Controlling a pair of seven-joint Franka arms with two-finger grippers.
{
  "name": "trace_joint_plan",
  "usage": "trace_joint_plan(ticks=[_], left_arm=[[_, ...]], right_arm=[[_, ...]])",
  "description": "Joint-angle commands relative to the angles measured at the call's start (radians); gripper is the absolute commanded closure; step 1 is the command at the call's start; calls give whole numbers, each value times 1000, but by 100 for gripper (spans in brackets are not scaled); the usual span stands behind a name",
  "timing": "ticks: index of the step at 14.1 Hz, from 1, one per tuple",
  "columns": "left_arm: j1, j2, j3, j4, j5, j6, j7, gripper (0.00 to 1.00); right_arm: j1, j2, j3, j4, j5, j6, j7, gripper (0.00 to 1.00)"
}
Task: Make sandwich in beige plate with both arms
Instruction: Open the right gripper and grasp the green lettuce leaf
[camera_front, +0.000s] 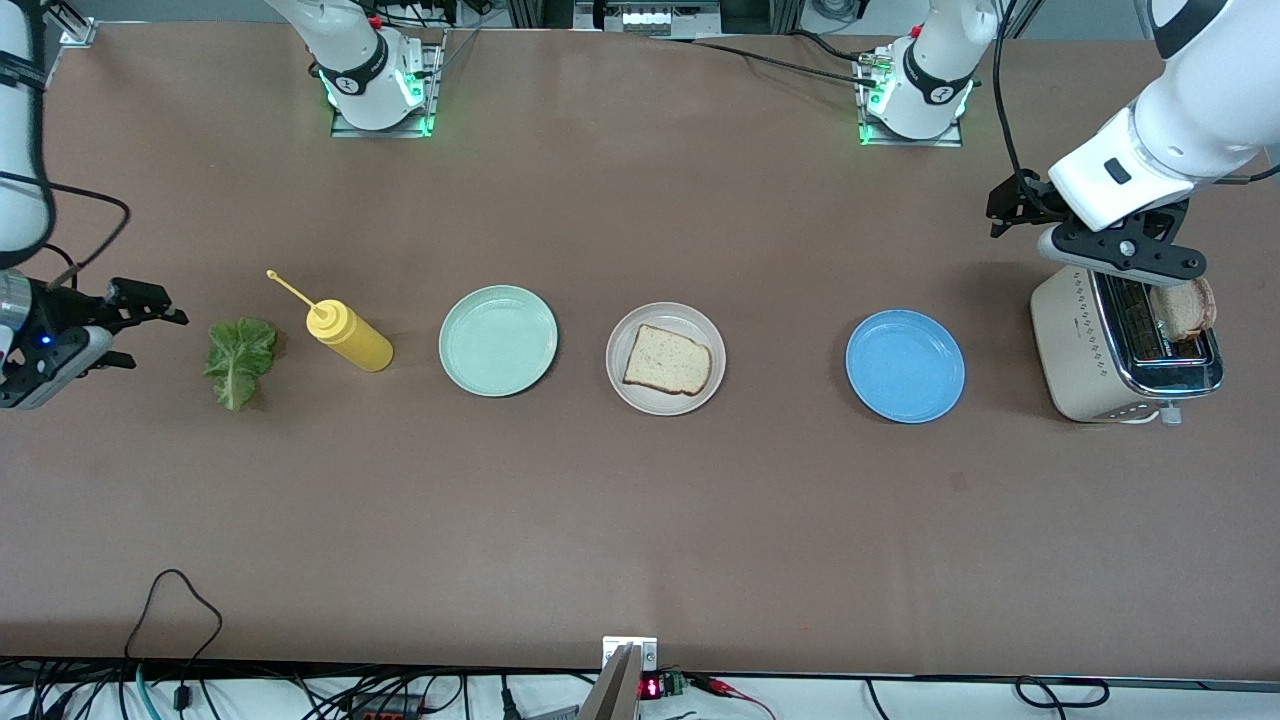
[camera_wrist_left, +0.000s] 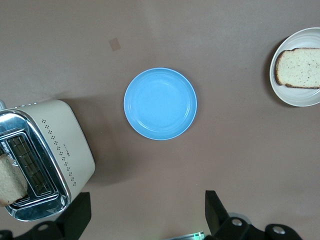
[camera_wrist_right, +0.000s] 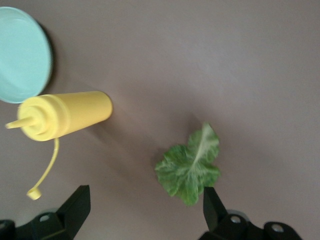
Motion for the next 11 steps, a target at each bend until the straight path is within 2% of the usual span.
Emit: trace_joint_plan(ticks=[1, 5, 7, 9, 11], left_arm=[[3, 5, -3, 18, 18, -21, -9, 0], [1, 3, -3, 18, 17, -22, -10, 0], [3, 3, -3, 17, 17, -23, -10, 0], [4, 3, 3, 17, 17, -37, -10, 0], [4, 6, 5, 20, 17, -32, -10, 0]], right_arm=[[8, 4, -1, -110, -89, 146, 194, 0], [38, 39, -1, -305, -111, 435, 378, 0], [37, 80, -1, -364, -111, 582, 384, 0], [35, 122, -1, -396, -111, 702, 375, 0], [38, 146, -2, -387, -122, 730, 360, 0]])
